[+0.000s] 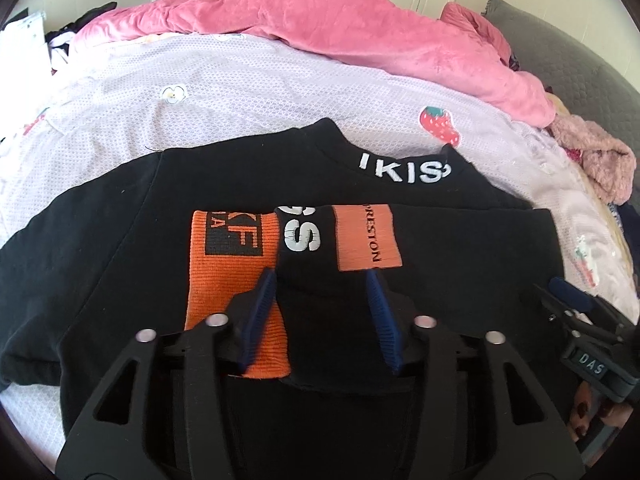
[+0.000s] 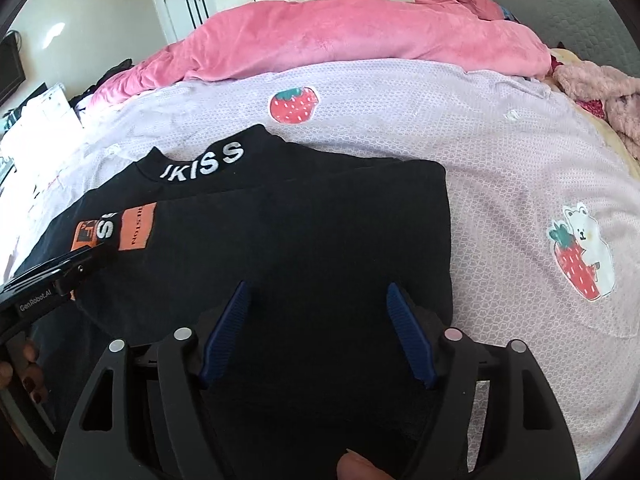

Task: Fold small clothes
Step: 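Lower the cuff flat onto the shirt and open the left gripper, then move the left gripper to the other orange-cuffed sleeve end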

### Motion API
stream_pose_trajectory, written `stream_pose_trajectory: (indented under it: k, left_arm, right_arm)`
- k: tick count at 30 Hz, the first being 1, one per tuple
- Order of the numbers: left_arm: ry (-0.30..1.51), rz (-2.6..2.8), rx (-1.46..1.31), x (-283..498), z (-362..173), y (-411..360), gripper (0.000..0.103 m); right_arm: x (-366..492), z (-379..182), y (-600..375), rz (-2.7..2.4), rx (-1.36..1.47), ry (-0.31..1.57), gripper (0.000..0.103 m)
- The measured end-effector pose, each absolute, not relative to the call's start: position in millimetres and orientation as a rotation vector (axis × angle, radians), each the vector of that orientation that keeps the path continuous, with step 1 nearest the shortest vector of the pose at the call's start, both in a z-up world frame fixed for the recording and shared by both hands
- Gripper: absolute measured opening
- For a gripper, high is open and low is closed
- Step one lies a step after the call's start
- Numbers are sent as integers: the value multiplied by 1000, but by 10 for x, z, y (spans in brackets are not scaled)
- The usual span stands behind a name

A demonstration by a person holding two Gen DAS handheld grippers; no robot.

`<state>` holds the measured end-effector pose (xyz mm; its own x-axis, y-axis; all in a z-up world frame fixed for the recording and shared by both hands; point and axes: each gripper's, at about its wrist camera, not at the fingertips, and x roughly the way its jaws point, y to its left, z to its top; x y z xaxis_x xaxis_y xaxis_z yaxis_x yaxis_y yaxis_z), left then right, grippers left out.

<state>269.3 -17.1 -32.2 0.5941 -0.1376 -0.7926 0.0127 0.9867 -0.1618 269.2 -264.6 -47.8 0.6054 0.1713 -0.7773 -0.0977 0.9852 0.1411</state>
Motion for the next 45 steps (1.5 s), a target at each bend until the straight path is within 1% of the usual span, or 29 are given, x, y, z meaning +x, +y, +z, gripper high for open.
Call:
stream_pose_trajectory:
  k: [1,4,5,6,7,8,11,13,14,15,16,24,35,45]
  left_arm:
    - [924,-83,-140,2669,-290,-168,54]
    - [904,-81,-141,2607,-211,-139,56]
    - [901,-77,-143,2595,-194,-129,58]
    - [897,-70,-142,2580,-173,-117,59]
    - [889,-60,-139,2550,-145,-101,62]
    - [884,-55,-139,2536,-130,-91,66]
    - [864,-34,-142,2459,-68,-40,73]
    - [856,-22,-140,2421,-35,-13,73]
    - [852,-18,-138,2402,-17,-1,75]
    - [846,-14,-136,2378,9,14,79]
    - [839,-10,-137,2358,29,26,88]
    - [794,18,-133,2182,153,112,93]
    - [773,87,-184,1968,171,477,93]
    - [767,156,-213,1755,153,905,94]
  right_arm:
    - [2697,-466,-2644,165,98,902,71]
    - [2659,-388,-2664,194,133,880,72]
    - [2646,-367,-2665,193,134,873,74]
    - [2634,-345,-2667,191,136,866,79]
    - [2630,-328,-2670,191,140,861,82]
    - [2623,-305,-2680,194,151,855,83]
    - [2600,-253,-2691,202,164,840,83]
    - [2581,-215,-2687,203,161,826,83]
    - [2573,-200,-2682,203,159,821,84]
    - [2562,-183,-2674,205,157,814,86]
    - [2555,-171,-2665,204,156,808,94]
    - [2473,-79,-2502,234,109,767,95]
    - [2249,100,-2193,287,42,670,95]
    - [2140,114,-1957,298,-7,657,95]
